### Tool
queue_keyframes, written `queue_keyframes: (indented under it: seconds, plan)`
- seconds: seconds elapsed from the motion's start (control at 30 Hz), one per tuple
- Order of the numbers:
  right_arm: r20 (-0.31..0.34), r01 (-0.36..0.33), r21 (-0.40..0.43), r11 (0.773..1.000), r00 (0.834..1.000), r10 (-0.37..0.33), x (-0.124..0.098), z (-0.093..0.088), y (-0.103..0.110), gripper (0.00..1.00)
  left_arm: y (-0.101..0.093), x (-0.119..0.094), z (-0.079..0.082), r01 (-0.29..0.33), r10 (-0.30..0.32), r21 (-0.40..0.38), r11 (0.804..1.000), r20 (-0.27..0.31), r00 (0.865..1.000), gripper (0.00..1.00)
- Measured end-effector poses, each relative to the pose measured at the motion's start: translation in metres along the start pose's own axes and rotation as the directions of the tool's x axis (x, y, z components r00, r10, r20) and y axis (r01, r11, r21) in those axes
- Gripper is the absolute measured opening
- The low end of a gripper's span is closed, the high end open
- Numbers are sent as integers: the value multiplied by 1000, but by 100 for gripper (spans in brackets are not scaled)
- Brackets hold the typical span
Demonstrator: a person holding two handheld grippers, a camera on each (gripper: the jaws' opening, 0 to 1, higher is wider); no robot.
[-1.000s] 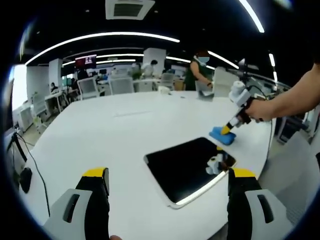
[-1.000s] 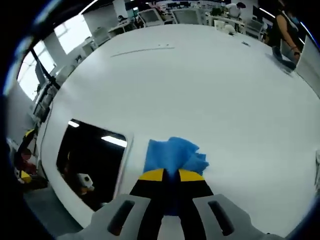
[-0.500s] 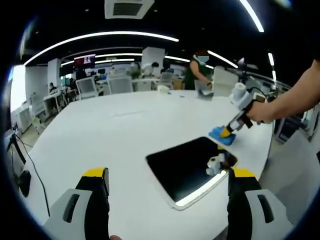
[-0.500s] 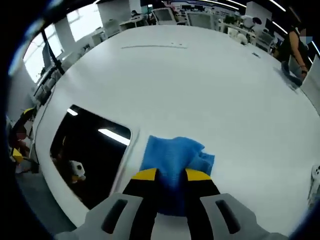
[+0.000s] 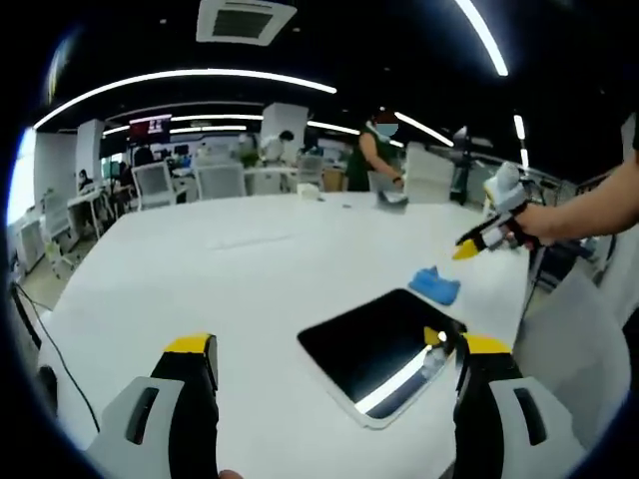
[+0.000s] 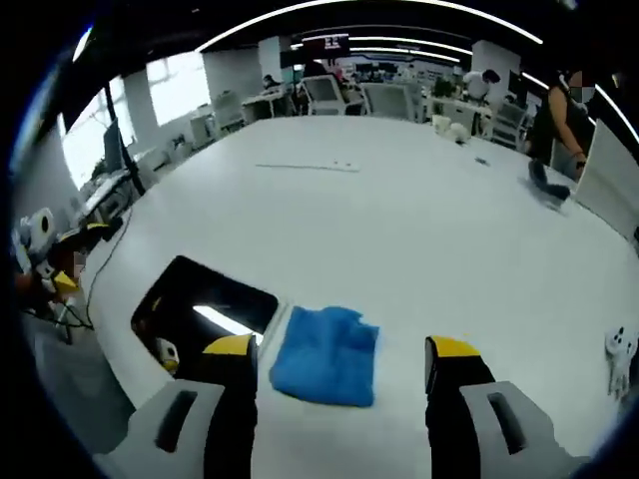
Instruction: Wipe the mirror surface with the cleaning cloth until all visible marks leave the cleaned area.
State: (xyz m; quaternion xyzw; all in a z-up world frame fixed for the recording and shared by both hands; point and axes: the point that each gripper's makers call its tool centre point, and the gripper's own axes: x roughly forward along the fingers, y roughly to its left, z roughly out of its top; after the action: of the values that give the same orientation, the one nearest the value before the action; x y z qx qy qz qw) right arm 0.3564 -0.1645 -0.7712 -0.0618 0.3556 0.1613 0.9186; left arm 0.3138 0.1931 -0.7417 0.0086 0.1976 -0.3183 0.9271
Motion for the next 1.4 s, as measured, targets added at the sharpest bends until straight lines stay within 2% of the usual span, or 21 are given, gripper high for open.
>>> queue_keyframes:
  seconds: [0.03, 0.1, 0.3, 0.5, 0.63, 0.73, 0.83, 0.97, 1.07, 1.17, 1.2, 1.27, 1.4]
  plan:
    - [7, -7, 6, 1000, 1000, 7, -6, -2, -1, 77, -1, -3, 0, -20, 20, -17, 1000, 0, 1000, 100]
    - [42, -41, 4, 999, 998, 40, -18, -5, 3, 80, -7, -8, 7, -45, 47, -50, 998, 37, 998, 100]
    - [97, -57, -62, 996, 993, 63, -33, -23, 0, 89, -25, -7, 3, -82, 84, -52, 995, 53, 995, 100]
    - [174, -68, -42, 997, 982, 74, -46, -31, -2, 97, -37, -2, -1, -97, 99, -35, 995, 54, 994, 100]
    - [171, -59, -17, 998, 983, 61, -48, -45, -4, 100, -47, 3, -4, -96, 97, -35, 995, 38, 994, 100]
    - [176, -65, -1, 998, 982, 64, -48, -52, -1, 100, -55, 6, -7, -94, 94, 1, 996, 23, 995, 100]
    - [178, -79, -1, 997, 981, 78, -47, -58, 7, 100, -51, 4, -11, -113, 113, 0, 994, 14, 993, 100]
    - [204, -89, 45, 995, 976, 78, -51, -56, 16, 100, -45, 1, -22, -142, 142, 22, 990, -7, 990, 100]
    - [208, -85, 9, 996, 975, 81, -53, -55, 23, 100, -45, 5, -34, -131, 134, 55, 990, -50, 990, 100]
    - [214, -77, 2, 997, 974, 74, -51, -55, 21, 100, -43, 4, -29, -142, 143, 38, 989, -24, 989, 100]
    - [205, -80, 30, 996, 976, 72, -50, -56, 20, 100, -42, 4, -28, -145, 145, 42, 989, -18, 989, 100]
    - [218, -73, 34, 997, 974, 64, -50, -54, 19, 100, -37, 2, -31, -161, 162, 55, 986, -31, 986, 100]
    - [209, -75, 7, 997, 975, 72, -48, -55, 24, 100, -35, 2, -33, -164, 165, 20, 986, -32, 986, 100]
